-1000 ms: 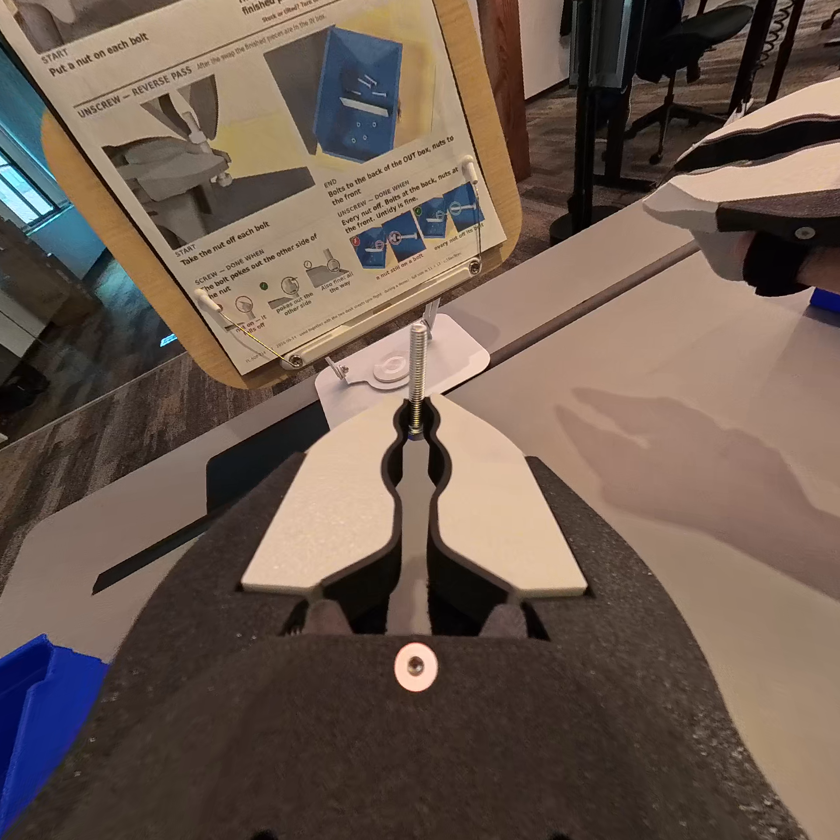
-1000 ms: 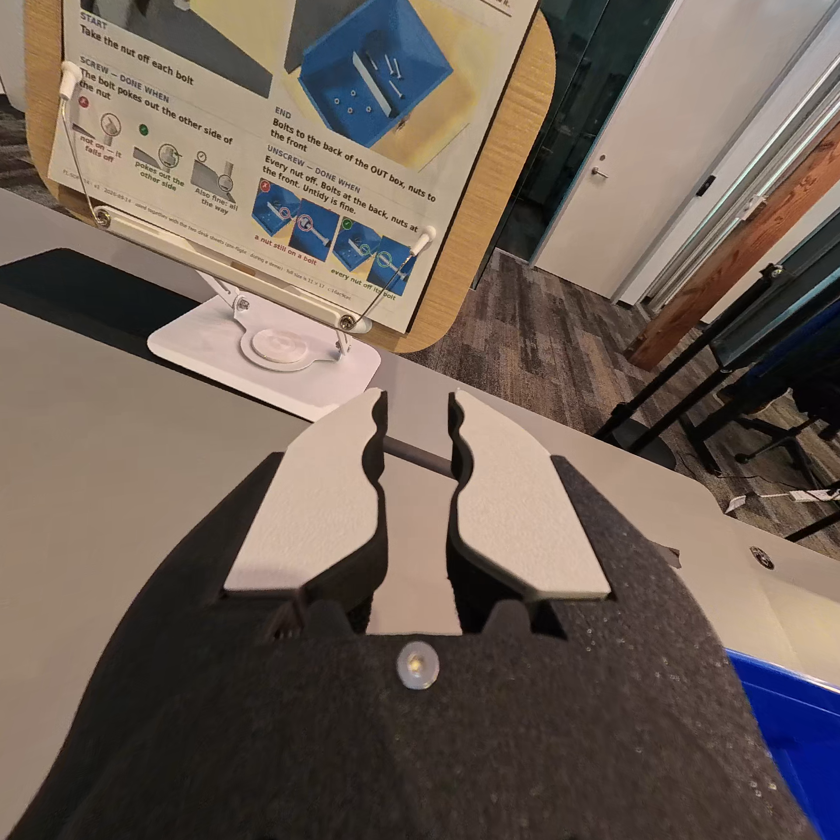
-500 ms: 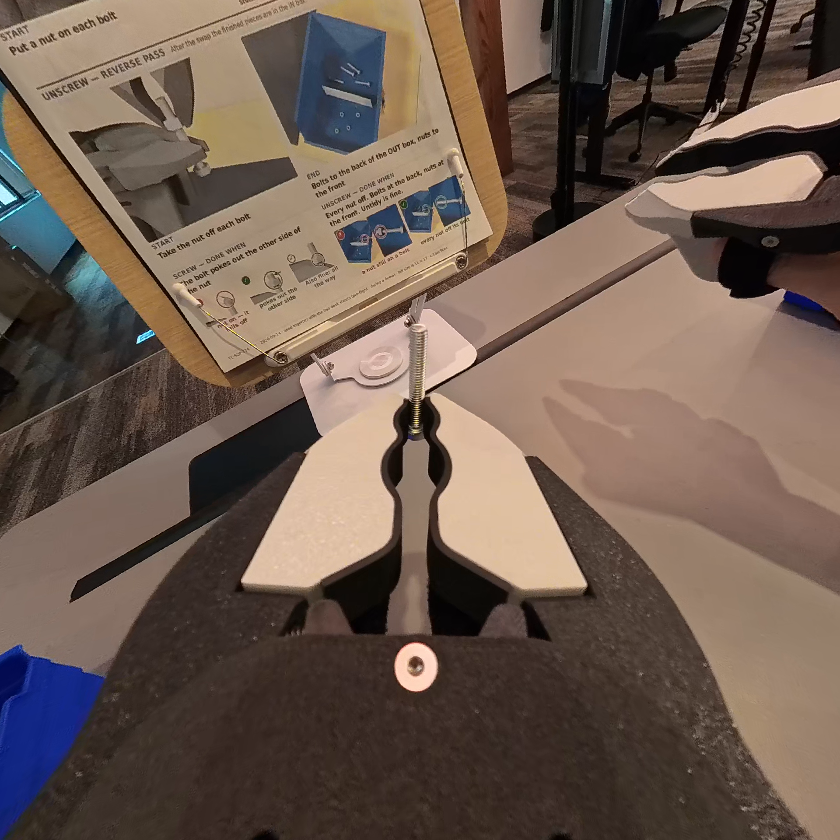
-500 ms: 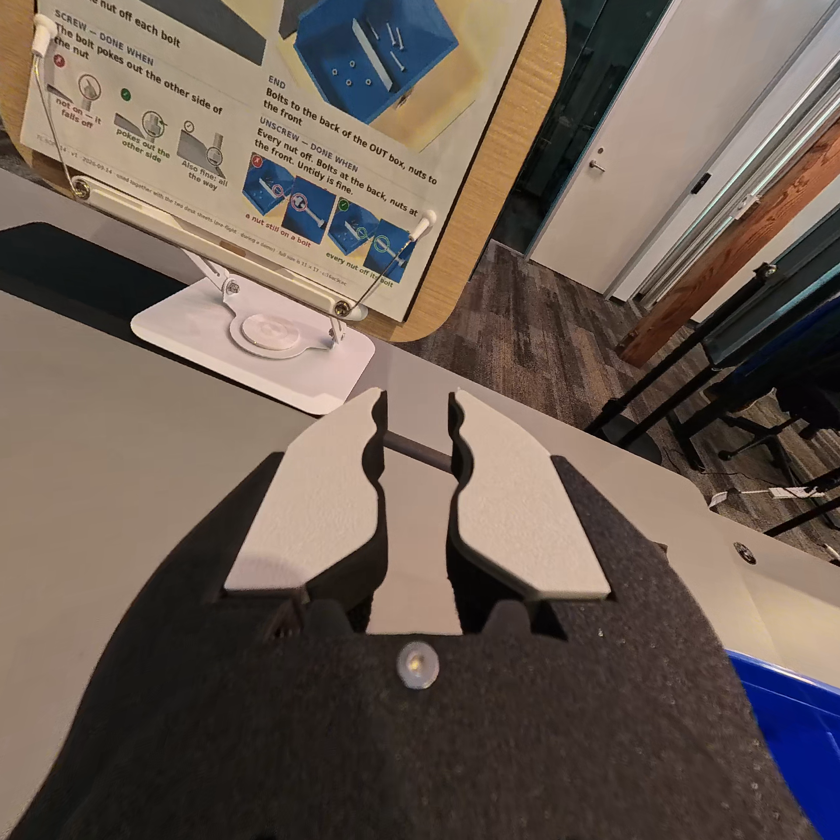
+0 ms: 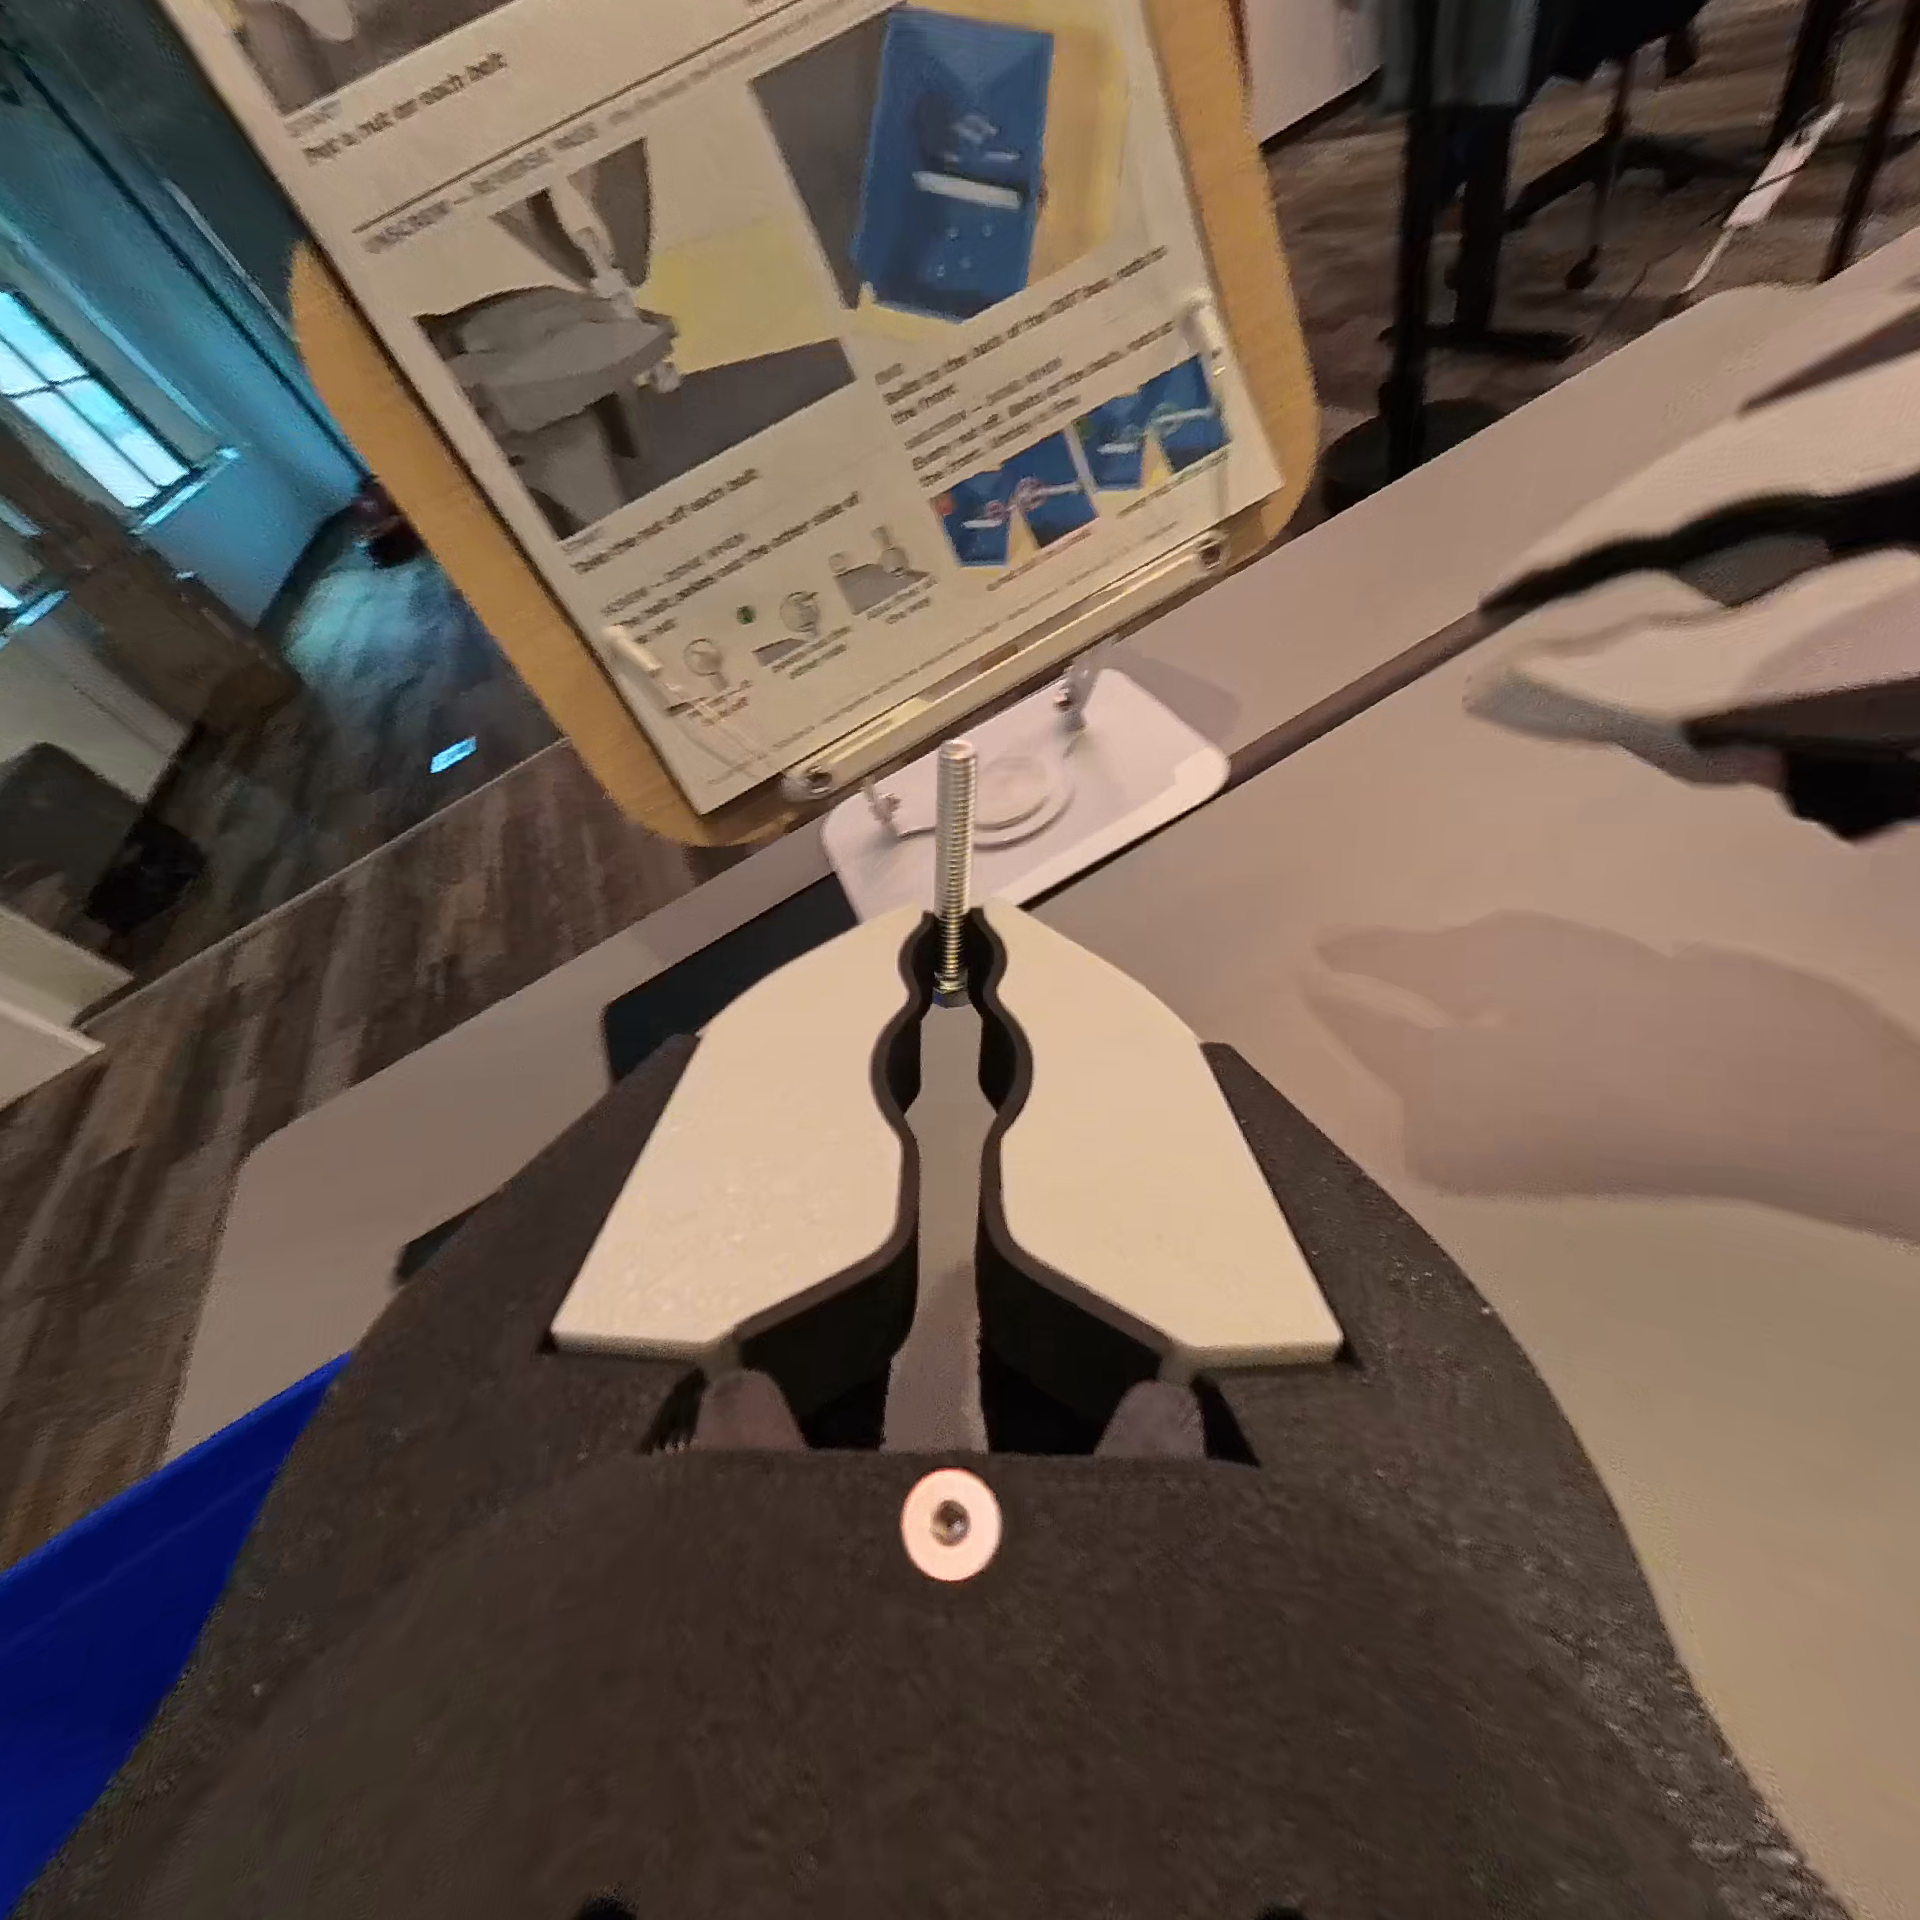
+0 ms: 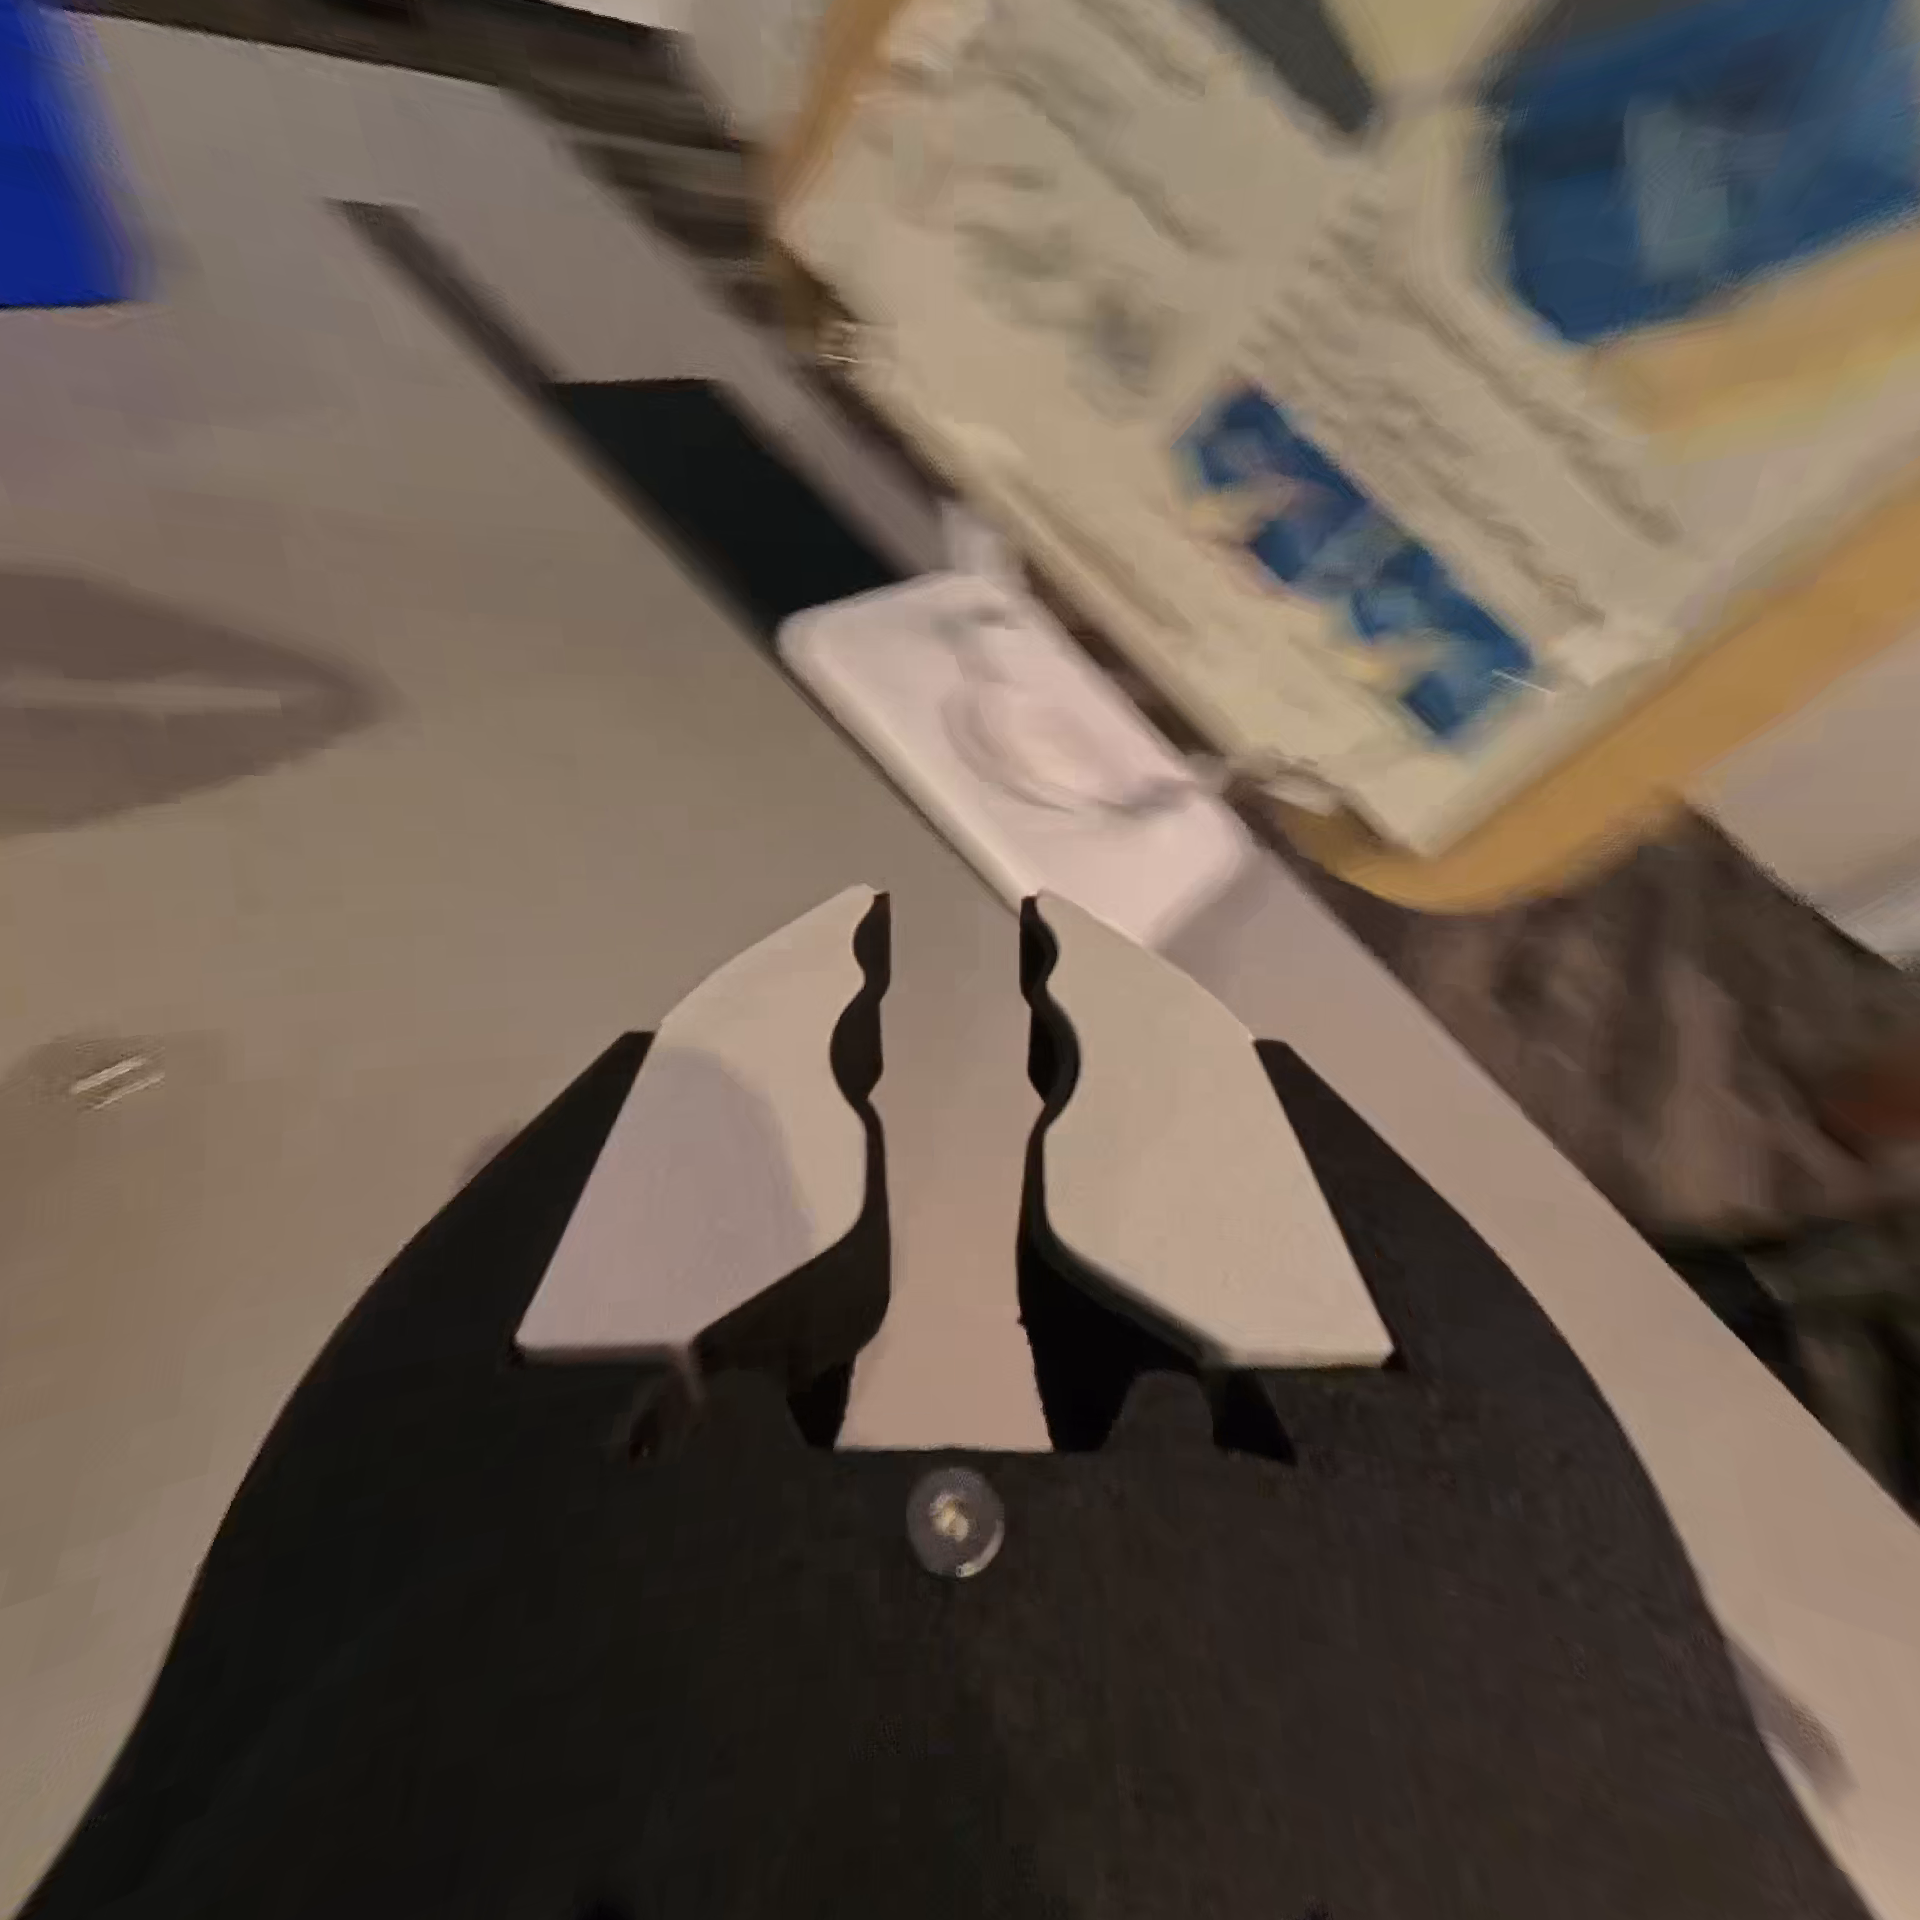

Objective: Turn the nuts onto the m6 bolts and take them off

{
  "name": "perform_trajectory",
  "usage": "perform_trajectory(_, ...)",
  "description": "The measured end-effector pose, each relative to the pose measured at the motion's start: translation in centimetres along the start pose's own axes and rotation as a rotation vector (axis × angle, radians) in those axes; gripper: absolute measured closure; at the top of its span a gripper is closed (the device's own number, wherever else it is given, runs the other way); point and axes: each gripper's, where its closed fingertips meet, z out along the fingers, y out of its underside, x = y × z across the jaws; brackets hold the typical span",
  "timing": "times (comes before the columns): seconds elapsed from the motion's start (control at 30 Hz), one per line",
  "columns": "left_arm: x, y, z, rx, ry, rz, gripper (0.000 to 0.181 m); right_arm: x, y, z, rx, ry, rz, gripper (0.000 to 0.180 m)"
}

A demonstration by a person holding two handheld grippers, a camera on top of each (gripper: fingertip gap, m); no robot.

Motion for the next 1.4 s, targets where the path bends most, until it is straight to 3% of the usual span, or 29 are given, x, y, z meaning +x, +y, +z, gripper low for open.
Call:
perform_trajectory(0.1,-1.9,0.6,-0.6,-0.020,-0.027,0.002,0.176,-8.8,-0.2,-0.4,-0.009,-0.475,-0.091,0.158)
perform_trajectory(0.23,-2.8,1.4,-0.9,-0.052,0.022,-0.023,0.176,-15.7,0.0,-1.2,-0.005,-0.812,-0.138,0.164)
perform_trajectory(0.33,-2.7,2.3,-1.0,-0.092,0.055,0.014,0.176,-18.4,2.2,-1.4,-0.128,-0.966,-0.296,0.167)
perform_trajectory(0.6,-2.3,2.4,-1.2,-0.074,0.143,-0.024,0.176,-20.6,5.8,0.7,-0.291,-1.048,-0.768,0.171)
perform_trajectory(0.87,-4.5,3.3,-1.7,-0.046,0.172,-0.107,0.176,-21.3,5.3,1.7,-0.354,-1.084,-1.011,0.164)
perform_trajectory(1.4,-5.2,3.3,-1.8,-0.024,0.207,-0.164,0.176,-21.8,7.1,2.7,-0.449,-1.160,-1.094,0.169)
